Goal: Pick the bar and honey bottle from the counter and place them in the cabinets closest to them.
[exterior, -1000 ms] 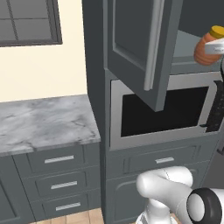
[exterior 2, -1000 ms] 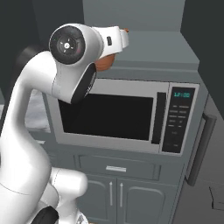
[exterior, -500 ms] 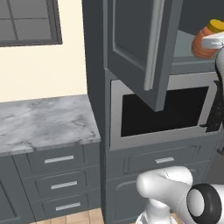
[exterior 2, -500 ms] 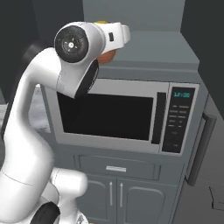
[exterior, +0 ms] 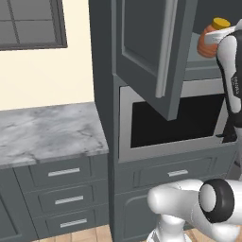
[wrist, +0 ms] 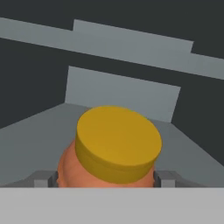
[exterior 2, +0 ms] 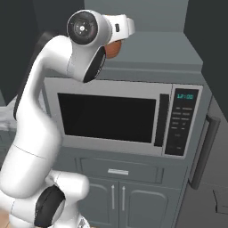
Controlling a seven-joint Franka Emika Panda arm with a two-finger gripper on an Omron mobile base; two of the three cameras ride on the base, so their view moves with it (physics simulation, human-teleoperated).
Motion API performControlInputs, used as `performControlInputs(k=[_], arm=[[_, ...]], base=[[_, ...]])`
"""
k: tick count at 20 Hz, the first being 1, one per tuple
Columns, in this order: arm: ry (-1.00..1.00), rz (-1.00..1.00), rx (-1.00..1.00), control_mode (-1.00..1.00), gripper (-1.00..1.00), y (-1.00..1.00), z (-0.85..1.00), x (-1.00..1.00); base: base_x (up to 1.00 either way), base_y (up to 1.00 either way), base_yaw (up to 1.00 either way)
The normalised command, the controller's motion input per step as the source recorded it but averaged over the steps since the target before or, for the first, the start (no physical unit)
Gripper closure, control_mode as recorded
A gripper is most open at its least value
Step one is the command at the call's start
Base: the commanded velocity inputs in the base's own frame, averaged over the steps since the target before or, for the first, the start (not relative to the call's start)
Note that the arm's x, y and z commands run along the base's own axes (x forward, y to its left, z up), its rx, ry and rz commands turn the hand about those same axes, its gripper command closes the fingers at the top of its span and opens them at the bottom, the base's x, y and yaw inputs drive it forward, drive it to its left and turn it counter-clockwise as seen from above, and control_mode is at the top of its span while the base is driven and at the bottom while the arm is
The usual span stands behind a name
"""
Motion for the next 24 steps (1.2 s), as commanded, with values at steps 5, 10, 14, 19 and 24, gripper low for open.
performControlInputs(k=[5,10,14,19,24], arm=[[0.08,0.0,-0.01,-1.0,1.0,0.0,0.01,0.48],[0.0,0.0,-0.02,-1.0,1.0,0.0,0.0,0.49],[0.0,0.0,-0.03,-1.0,1.0,0.0,-0.06,0.52],[0.0,0.0,-0.02,-1.0,1.0,0.0,-0.11,0.56],[0.0,0.0,-0.02,-1.0,1.0,0.0,-0.07,0.59]], base=[[0.0,0.0,0.0],[0.0,0.0,0.0],[0.0,0.0,0.0],[0.0,0.0,0.0],[0.0,0.0,0.0]])
